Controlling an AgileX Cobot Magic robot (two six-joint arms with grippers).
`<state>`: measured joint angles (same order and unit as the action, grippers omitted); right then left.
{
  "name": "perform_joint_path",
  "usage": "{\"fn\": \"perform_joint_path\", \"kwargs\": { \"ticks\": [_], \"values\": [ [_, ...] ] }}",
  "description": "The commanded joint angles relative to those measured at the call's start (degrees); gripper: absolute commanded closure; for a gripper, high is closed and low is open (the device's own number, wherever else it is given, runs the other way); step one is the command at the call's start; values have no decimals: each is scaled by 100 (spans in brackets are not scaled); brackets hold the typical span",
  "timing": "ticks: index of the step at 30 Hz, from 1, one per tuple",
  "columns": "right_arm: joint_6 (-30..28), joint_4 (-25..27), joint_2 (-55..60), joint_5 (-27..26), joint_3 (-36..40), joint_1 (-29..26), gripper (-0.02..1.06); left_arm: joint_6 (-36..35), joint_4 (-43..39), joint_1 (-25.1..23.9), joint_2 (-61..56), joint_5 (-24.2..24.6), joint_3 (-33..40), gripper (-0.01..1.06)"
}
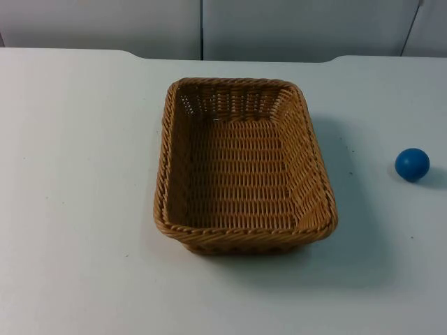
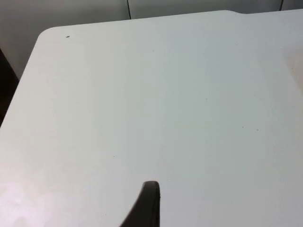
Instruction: Pick up the basket with the left hand and place the ball into the basket with the right hand.
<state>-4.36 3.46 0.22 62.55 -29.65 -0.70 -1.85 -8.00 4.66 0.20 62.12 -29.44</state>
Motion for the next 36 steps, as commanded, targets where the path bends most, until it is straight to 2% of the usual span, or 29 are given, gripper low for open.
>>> {"fn": "perform_joint_path", "kwargs": {
  "ticks": [1, 5, 12, 17, 21, 25, 27, 29, 30, 32, 34, 36],
  "values": [
    [278, -117, -22, -79, 29, 1, 0, -8, -2, 29, -20, -51, 15, 21],
    [571, -217, -22, -66, 29, 1, 0, -8, -2, 29, -20, -51, 15, 21],
    [569, -243, -22, -50, 29, 11, 0, -95, -74, 29, -20, -54, 15, 21],
    [275, -74, -11, -90, -117, 11, 0, -188, -153, 18, 21, -193, -177, 21],
    [-56, 276, 677, -649, -587, 11, 0, -342, -195, 18, 1111, -317, -635, 21],
    [-56, 89, 1407, -850, -877, 11, 0, -827, -92, 18, 1985, -841, -966, 21],
    [112, 89, 1817, -1083, -1022, 144, 0, -1000, 64, 18, 2630, -1384, -1143, 21],
    [217, 76, 2204, -1277, -1102, 264, 0, -945, 580, 18, 3267, -2055, -1266, 21],
    [217, 76, 2204, -1277, -1102, 264, 0, -945, 580, 18, 3267, -2055, -1266, 21],
    [275, -47, 2559, -1492, -1112, 397, 0, -765, 968, 18, 4002, -2616, -1380, 21],
    [288, -57, 2738, -1592, -1112, 443, 0, -750, 1039, 18, 4314, -2733, -1473, 21],
    [276, -57, 3022, -1812, -1112, 494, 0, -705, 1051, 18, 5095, -2839, -1743, 21]
  ]
}}
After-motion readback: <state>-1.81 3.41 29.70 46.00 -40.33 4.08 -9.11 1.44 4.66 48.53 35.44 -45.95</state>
